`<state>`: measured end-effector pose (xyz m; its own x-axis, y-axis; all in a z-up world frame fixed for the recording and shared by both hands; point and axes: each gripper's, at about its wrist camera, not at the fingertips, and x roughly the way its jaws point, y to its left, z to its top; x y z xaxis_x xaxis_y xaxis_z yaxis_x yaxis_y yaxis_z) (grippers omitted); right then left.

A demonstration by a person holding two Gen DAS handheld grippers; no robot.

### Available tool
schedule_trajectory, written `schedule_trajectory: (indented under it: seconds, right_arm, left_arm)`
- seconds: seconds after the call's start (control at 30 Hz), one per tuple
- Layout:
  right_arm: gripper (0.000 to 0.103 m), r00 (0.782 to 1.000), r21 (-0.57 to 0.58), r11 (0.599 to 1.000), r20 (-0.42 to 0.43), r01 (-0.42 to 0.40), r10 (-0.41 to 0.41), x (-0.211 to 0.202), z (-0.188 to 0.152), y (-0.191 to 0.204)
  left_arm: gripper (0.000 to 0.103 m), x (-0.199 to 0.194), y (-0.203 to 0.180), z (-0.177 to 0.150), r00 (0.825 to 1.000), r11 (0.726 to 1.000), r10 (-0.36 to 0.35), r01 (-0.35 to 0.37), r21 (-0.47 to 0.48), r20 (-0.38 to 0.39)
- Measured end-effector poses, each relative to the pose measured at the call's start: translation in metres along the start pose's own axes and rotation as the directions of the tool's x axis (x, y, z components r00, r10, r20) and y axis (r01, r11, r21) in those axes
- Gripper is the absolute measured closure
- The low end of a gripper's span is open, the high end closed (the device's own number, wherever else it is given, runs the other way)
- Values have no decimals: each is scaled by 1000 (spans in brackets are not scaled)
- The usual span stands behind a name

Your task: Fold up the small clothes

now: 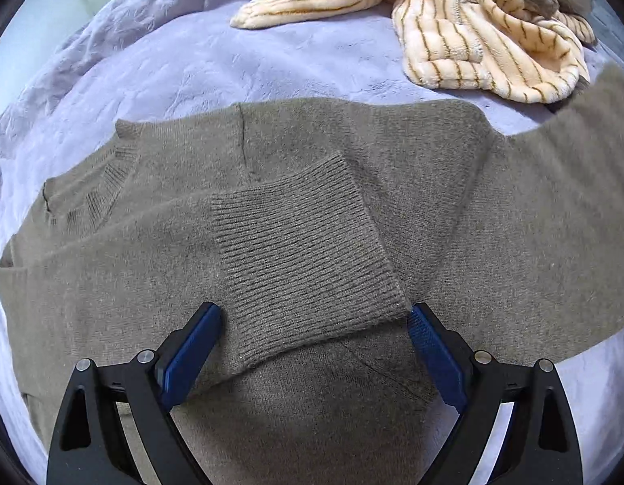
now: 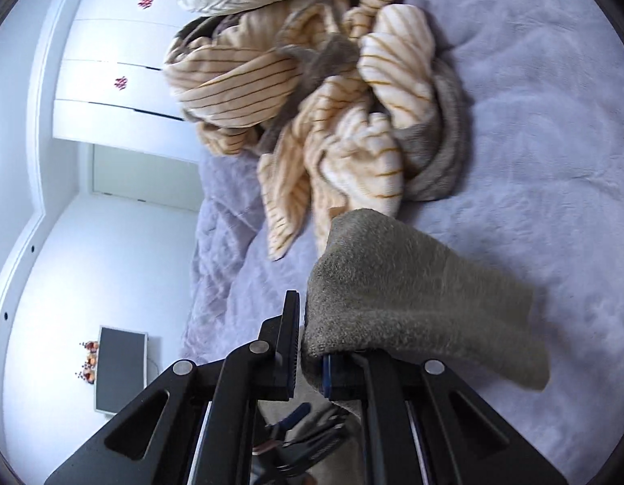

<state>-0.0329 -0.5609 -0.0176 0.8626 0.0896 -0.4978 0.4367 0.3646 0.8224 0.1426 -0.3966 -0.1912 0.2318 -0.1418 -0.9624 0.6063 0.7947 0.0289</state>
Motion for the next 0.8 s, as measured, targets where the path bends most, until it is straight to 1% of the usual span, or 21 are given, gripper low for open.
schedule_trajectory:
  seconds: [0.07, 0.17, 0.23, 0.33, 0.43, 0.5, 0.63, 0.7, 0.8]
  right_arm:
    - [93, 1000, -22, 1000, -9, -9, 9, 2, -5, 14]
    - [93, 999, -56, 998, -30, -12, 11, 8, -15, 34]
    - [93, 999, -81, 997, -45, -11, 7, 14, -24, 47]
    - [93, 997, -149, 989, -77, 9, -20, 31, -43, 74]
    - [93, 992, -220, 975, -115, 26, -53, 55, -63, 102]
    - [93, 988, -256, 966, -142, 31, -69, 72, -77, 117]
    - [93, 973, -315, 948, -206, 33, -103, 117, -118, 143]
    - [93, 962, -345, 938, -240, 41, -131, 145, -144, 151]
    - [93, 940, -417, 907, -285, 57, -189, 185, -185, 160]
  left_arm:
    - [9, -1, -2, -2, 1000, 1000, -10, 10, 11, 4]
    - [9, -7, 9, -5, 1000, 1000, -28, 28, 9, -1]
    - [9, -18, 23, -11, 1000, 1000, -28, 28, 4, 7]
    - [9, -29, 51, -19, 999, 999, -34, 34, -13, 19]
    - [9, -42, 92, -27, 999, 999, -32, 33, -33, 30]
    - [9, -49, 120, -33, 999, 999, -12, 14, -50, 33]
    - [9, -56, 188, -47, 999, 994, 31, -29, -102, 23]
    - [9, -60, 222, -58, 998, 991, 59, -57, -122, 20]
    - [9, -63, 274, -79, 992, 982, 120, -115, -147, 24]
